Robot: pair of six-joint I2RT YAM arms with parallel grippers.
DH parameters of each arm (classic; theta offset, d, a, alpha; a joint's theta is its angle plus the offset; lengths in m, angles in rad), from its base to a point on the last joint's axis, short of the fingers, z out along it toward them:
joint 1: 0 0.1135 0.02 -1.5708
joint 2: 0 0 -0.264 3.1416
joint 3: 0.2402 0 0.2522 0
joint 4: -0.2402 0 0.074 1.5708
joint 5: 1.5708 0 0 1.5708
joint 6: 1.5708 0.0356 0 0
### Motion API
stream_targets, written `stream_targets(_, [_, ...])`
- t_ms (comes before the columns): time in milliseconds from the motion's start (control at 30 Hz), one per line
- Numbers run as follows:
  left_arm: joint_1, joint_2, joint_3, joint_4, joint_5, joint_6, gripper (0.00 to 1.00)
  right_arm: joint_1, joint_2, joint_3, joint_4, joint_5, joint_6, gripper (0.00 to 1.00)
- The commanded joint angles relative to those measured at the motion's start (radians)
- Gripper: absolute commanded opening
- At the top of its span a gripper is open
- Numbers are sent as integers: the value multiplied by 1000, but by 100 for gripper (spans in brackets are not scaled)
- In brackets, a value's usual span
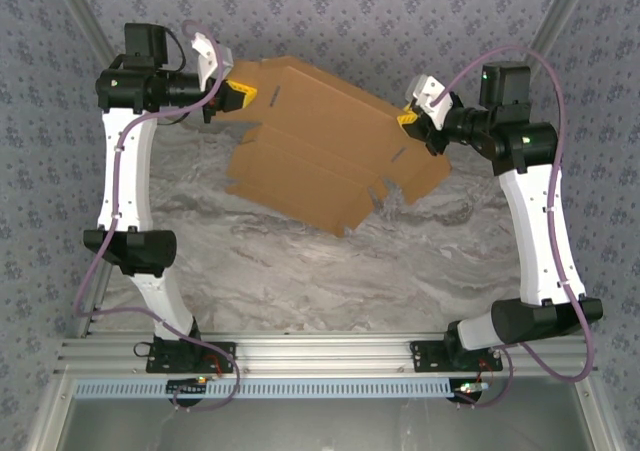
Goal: Fold the paper box
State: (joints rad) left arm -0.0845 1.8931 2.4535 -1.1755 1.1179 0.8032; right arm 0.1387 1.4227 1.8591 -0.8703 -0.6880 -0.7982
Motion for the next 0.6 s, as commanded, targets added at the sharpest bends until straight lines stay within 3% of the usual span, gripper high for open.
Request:
stream_targets(0, [-13,-15,23,-64,70,23,0,29,6,17,41,-18,-5,11])
stream_targets(267, [-26,-14,22,-104,67,62,0,64,62,92,-1,16,-15,16])
stream_targets(433, [-31,-13,25,-107,50,65,0,82,87,129,-34,38,-28,11])
stream_targets(567, [-31,-13,24,-107,37,66,0,87,90,136,-36,47,-27,18])
